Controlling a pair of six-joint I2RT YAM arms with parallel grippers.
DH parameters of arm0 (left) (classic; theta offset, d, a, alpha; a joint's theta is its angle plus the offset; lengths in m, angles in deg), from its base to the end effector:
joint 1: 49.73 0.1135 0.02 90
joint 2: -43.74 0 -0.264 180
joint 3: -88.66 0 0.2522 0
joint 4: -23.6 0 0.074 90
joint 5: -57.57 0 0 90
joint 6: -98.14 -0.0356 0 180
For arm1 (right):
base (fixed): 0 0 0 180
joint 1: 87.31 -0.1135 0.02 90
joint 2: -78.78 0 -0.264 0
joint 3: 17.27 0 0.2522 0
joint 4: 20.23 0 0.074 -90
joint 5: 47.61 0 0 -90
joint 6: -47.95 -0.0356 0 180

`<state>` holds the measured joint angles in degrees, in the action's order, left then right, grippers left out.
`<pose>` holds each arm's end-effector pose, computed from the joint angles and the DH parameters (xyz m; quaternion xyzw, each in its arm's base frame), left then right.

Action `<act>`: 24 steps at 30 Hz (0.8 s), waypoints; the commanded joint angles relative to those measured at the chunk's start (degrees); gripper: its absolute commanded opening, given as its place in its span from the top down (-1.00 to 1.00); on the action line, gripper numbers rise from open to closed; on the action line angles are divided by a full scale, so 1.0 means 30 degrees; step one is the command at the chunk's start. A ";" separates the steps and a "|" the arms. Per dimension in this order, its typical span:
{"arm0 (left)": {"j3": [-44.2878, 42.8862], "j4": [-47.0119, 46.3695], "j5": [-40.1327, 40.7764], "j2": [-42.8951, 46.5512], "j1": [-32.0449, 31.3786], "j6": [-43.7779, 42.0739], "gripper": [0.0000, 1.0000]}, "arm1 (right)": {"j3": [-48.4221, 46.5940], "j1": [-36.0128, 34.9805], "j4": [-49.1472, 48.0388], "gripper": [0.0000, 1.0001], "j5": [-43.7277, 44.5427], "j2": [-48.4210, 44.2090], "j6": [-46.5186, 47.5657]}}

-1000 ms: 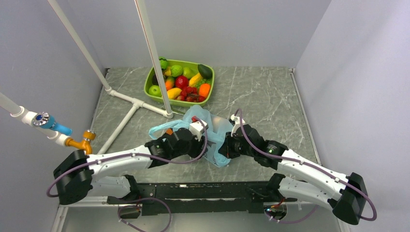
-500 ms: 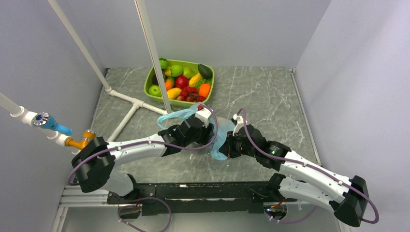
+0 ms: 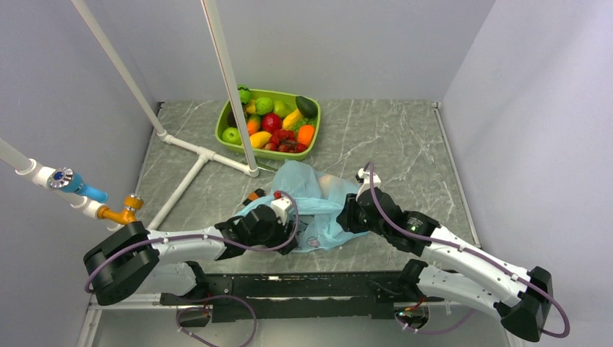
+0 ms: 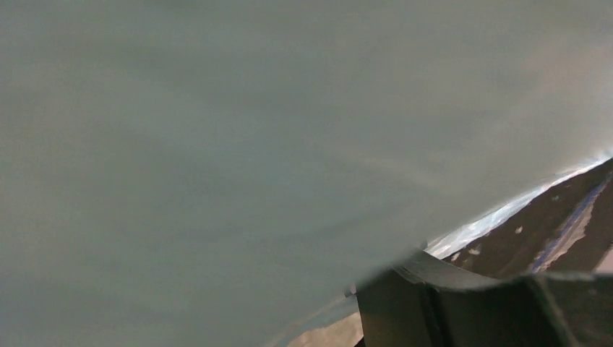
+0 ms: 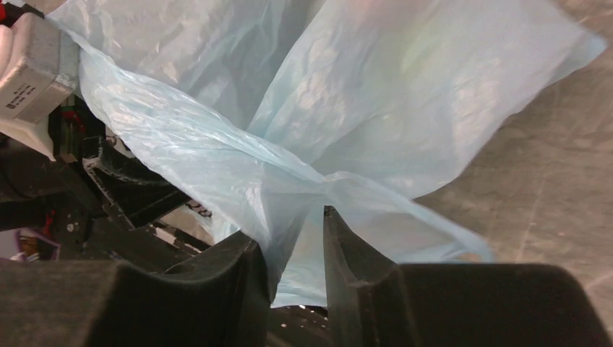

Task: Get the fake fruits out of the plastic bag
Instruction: Adjust the plastic bag at the center of the board.

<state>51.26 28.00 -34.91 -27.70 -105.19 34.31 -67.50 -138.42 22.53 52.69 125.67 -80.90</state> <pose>0.1296 -0.1910 0.1545 0.2367 0.8686 -0.2990 0.3163 0.1152 0.1327 0.2517 -0.0580 0.8995 0.2433 0.3583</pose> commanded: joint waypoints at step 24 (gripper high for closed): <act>-0.7461 0.9906 -0.6475 0.7923 -0.0292 -0.2957 -0.98 | -0.5493 -0.0667 -0.1436 -0.31 -1.2187 0.0939 0.5387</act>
<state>34.10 48.13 -47.66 -5.30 -105.85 29.83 -82.06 -139.01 27.07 26.03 125.98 -65.56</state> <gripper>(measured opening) 0.993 0.729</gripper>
